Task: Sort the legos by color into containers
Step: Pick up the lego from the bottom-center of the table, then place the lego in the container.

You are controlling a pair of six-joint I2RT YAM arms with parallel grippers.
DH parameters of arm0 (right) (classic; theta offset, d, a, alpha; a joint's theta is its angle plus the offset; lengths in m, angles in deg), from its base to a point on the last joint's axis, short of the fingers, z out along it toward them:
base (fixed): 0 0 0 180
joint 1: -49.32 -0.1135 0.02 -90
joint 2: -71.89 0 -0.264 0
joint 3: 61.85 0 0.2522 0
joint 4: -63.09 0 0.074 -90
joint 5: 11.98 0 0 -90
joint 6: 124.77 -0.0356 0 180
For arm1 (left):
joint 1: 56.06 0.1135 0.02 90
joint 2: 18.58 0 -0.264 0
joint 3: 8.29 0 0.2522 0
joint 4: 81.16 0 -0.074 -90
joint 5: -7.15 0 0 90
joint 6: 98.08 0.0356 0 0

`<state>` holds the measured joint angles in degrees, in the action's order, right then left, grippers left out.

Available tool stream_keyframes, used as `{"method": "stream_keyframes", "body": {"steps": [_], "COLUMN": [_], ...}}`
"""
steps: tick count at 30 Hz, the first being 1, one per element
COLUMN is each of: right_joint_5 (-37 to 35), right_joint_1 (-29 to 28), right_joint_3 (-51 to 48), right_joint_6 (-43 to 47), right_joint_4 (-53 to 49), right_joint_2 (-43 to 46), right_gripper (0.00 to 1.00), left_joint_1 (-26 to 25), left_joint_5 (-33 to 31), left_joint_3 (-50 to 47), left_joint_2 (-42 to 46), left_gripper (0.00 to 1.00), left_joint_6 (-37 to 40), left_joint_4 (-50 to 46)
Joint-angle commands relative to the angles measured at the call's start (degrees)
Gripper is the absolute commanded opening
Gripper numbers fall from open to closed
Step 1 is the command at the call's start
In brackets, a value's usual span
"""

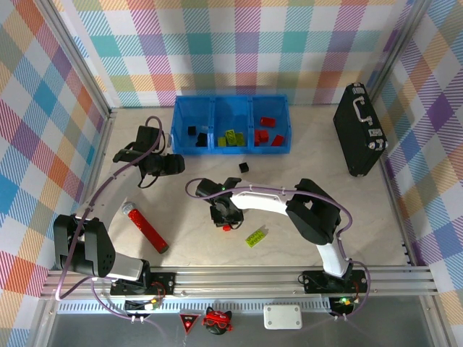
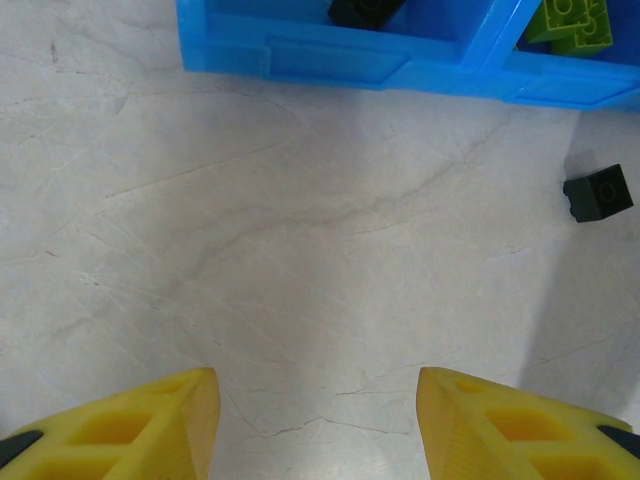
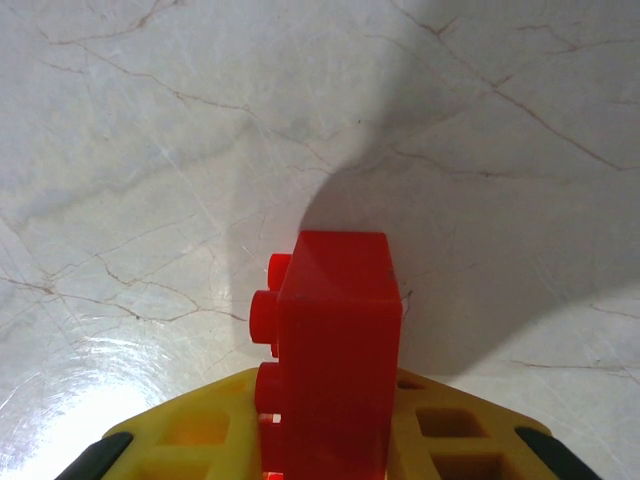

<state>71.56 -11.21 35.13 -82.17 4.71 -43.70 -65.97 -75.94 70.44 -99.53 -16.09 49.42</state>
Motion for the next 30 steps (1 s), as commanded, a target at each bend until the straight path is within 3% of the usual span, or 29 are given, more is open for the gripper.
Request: {"method": "stream_keyframes", "body": {"steps": [1,9,18,30], "right_joint_5": [-0.83,-1.15,-3.74,-7.17], "right_joint_1": [1.31,6.06,17.18,30.92], "right_joint_3": [2.08,3.02,3.65,18.96], "right_joint_6": [1.56,6.82,15.6,27.74], "right_joint_4": [-2.3,-3.89,-4.86,-2.57], "right_joint_2": [1.19,6.05,11.35,2.43], "right_gripper": [0.24,0.24,0.24,0.24], "left_joint_1": [0.68,0.68,0.66,0.68], "left_joint_5": [-1.35,-2.37,-1.58,-2.15], "left_joint_3": [0.29,0.42,0.51,0.25], "left_joint_2": [-0.2,-0.09,-0.28,-0.55], "left_gripper": [0.55,0.55,0.55,0.55], "left_joint_6": [1.24,1.59,1.51,1.53], "left_joint_4": [-1.3,-1.79,-1.61,-1.61]}}
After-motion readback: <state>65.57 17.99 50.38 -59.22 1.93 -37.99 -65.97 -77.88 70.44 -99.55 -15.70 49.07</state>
